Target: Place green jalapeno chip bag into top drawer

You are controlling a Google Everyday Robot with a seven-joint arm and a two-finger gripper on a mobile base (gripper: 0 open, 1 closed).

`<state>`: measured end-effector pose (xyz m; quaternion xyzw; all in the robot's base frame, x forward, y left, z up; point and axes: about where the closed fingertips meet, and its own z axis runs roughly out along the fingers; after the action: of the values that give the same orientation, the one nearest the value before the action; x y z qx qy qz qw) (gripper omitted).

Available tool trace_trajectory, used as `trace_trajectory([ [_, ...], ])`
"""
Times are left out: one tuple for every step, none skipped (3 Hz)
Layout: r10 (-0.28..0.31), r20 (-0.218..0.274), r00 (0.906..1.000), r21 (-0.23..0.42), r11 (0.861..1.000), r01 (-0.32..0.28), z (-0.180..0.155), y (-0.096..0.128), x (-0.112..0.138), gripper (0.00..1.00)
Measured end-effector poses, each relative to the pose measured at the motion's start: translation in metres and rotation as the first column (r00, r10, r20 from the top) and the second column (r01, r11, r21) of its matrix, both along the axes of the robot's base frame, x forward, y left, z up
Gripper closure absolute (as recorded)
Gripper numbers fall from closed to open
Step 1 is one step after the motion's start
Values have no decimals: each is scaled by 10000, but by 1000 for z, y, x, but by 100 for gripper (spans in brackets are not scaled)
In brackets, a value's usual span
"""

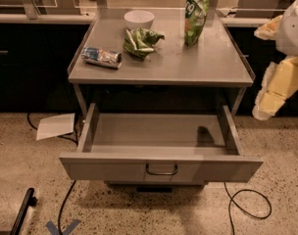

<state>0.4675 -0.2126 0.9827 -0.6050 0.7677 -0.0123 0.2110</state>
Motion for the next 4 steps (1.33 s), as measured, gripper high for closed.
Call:
trace_trajectory([
  [230, 713, 9972, 1374, 9900, -326, 2, 14, 44, 0],
  [-128, 1494, 9887, 2626, 9645, -272, 2, 26, 92, 0],
  [-694, 2224, 9725, 3231, 9463, -64, 4, 37, 135, 0],
  [-1158, 2486, 9617, 3522, 9357, 216, -9, 54, 176, 0],
])
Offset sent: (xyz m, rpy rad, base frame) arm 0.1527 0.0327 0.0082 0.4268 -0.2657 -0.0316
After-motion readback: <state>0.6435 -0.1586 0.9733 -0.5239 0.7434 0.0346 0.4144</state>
